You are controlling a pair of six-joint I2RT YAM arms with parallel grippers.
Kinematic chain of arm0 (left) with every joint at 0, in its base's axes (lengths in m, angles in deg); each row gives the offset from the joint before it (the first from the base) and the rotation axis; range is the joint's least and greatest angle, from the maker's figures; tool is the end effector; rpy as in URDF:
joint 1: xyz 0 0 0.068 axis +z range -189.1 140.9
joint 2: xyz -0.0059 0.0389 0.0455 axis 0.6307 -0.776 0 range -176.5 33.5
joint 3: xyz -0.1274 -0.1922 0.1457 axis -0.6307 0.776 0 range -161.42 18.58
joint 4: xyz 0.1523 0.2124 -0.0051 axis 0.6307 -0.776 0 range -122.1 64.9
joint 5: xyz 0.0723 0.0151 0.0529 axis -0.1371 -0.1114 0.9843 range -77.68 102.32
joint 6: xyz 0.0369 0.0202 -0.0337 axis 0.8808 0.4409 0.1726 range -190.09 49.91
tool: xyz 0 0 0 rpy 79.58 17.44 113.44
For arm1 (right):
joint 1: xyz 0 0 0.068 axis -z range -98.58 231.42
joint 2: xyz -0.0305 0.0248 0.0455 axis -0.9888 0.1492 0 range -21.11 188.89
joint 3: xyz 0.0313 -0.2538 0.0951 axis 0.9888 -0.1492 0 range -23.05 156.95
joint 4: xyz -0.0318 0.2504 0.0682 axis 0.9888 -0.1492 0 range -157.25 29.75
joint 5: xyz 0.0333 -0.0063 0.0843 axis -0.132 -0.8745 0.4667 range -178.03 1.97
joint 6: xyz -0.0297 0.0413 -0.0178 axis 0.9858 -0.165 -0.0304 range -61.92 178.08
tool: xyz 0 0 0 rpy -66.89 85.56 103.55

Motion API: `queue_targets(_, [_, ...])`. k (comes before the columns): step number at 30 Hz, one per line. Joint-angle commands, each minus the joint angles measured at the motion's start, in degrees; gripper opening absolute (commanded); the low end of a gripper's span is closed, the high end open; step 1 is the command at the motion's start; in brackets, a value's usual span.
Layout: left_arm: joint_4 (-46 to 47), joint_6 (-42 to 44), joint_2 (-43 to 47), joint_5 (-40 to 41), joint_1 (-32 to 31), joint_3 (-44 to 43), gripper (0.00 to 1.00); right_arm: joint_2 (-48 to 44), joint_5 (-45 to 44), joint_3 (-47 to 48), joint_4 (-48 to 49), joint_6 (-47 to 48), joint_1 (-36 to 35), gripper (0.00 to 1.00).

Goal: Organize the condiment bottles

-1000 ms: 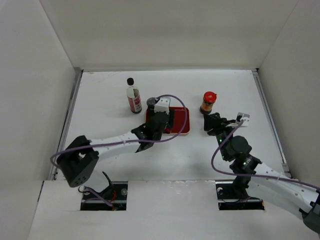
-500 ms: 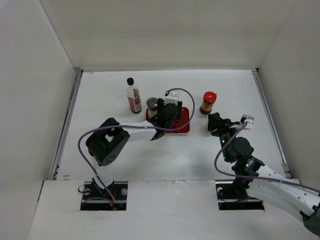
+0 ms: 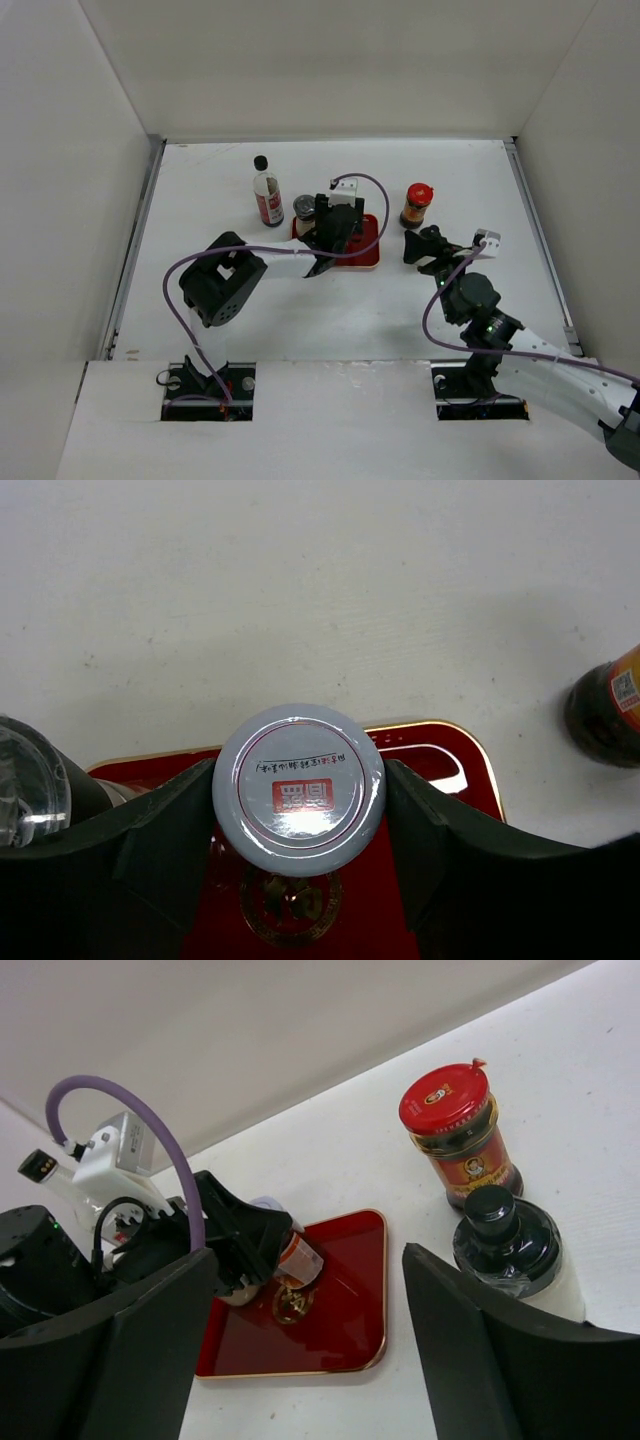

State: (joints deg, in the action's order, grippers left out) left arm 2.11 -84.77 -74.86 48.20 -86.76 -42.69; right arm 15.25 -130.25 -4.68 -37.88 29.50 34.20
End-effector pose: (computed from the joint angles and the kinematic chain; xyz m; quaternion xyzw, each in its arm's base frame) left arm 0.2919 -0.2894 0.1905 0.0514 0.7970 -0.0671 0.5981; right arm 0.1255 0.1004 0.2590 0.1580 0.6684 0.2272 0.6904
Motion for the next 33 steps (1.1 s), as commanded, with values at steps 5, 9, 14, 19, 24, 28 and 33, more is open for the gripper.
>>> queue_targets(5, [7.6,0.7,0.95,3.23,-0.02,-2.27,0.62,-1.64,0.12,0.26,1.19,-0.07,0.33,0.84])
queue_targets(9, [8.39,0.79,2.18,3.23,-0.72,-1.74,0.81,-1.99,-0.41,1.14,-1.97,-0.07,0.33,0.57])
queue_targets(14, [8.22,0.79,4.02,3.15,-1.16,-3.06,0.91,-2.52,-0.67,3.51,-7.86,-0.6,1.65,0.23])
queue_targets(19, [8.66,1.05,9.38,2.44,-2.74,-2.1,0.89,-3.4,-2.08,5.01,-12.87,-2.44,2.18,0.37])
queue_targets(24, [9.01,1.93,17.55,-3.78,-5.46,0.89,0.6,3.09,-1.47,6.85,-14.72,-2.19,4.46,0.58])
queue_targets(28, [9.89,0.97,26.5,-6.08,-6.26,7.9,0.42,8.63,-1.55,9.92,-18.06,-1.57,6.22,0.87])
queue_targets(33, [9.54,-4.82,42.76,-5.38,-3.19,23.71,0.4,11.8,-3.04,11.34,-20.17,-1.3,10.08,1.0])
